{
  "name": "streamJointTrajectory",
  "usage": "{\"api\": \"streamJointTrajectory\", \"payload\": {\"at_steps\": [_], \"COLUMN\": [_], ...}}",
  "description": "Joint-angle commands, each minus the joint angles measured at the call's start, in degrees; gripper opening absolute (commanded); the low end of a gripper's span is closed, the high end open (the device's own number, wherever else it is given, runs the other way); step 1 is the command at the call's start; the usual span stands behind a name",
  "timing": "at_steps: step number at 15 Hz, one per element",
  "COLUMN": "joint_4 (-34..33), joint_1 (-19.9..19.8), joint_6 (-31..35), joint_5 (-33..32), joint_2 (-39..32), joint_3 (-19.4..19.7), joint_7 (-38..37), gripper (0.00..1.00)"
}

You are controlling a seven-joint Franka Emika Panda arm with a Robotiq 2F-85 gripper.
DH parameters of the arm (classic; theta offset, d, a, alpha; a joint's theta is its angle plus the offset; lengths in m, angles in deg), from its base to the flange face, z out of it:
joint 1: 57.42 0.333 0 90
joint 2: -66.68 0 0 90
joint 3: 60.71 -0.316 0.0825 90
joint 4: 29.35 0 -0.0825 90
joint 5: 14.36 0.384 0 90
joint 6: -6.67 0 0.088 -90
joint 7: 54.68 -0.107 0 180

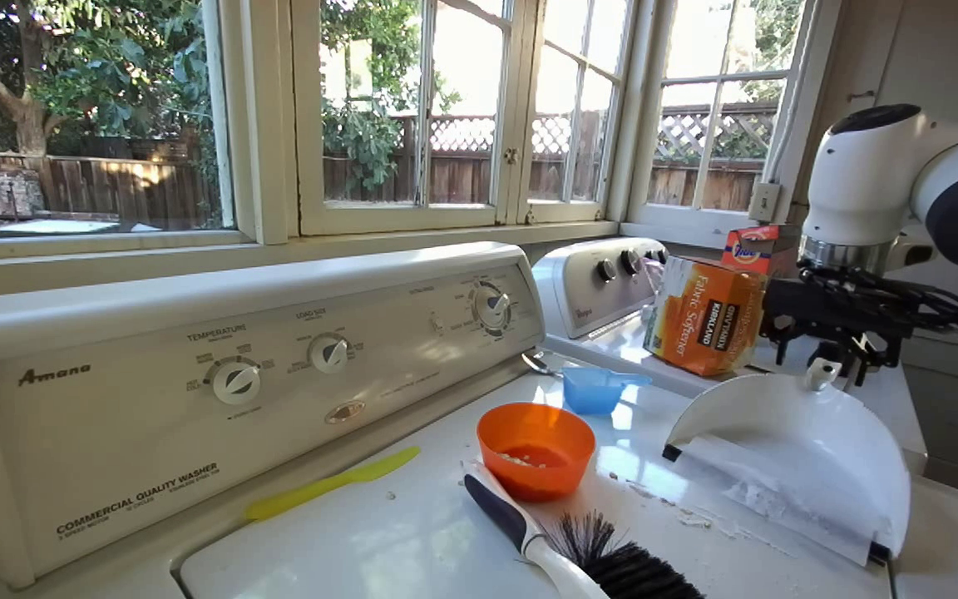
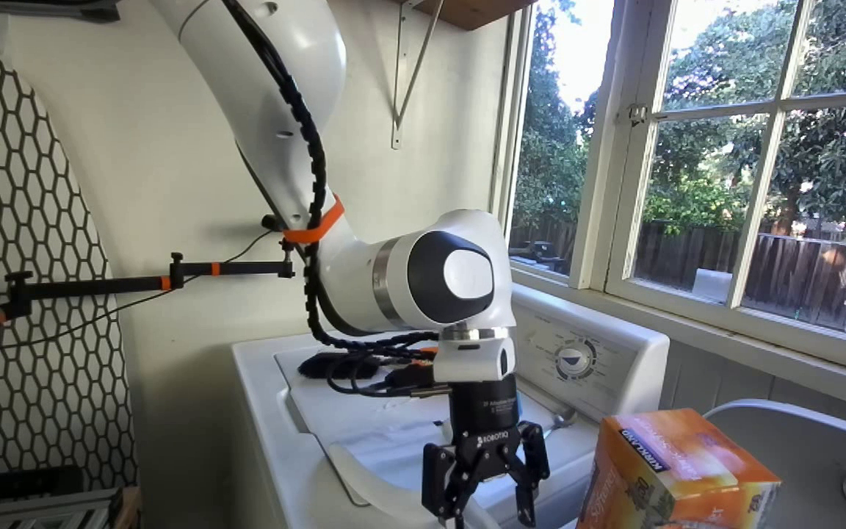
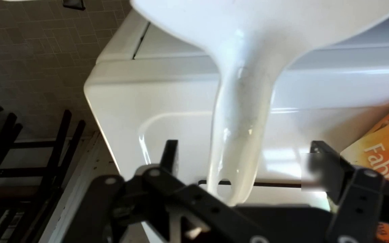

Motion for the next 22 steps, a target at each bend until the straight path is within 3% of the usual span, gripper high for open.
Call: {"api": "streamJointTrajectory", "payload": {"at_steps": [1, 14, 22], "joint_4": [-0.2, -8.6, -17.8], "joint_1": [0.3, -0.1, 0.9], "joint_6": [-1.8, -17.5, -18.7], "joint_5": [2.6, 8.0, 23.3], "joint_2": [1.8, 9.5, 6.8], "joint_3": [0.4, -1.0, -3.3], "joint_7": [3.2, 10.6, 18.8], "gripper": [1.00, 1.00, 1.00]}}
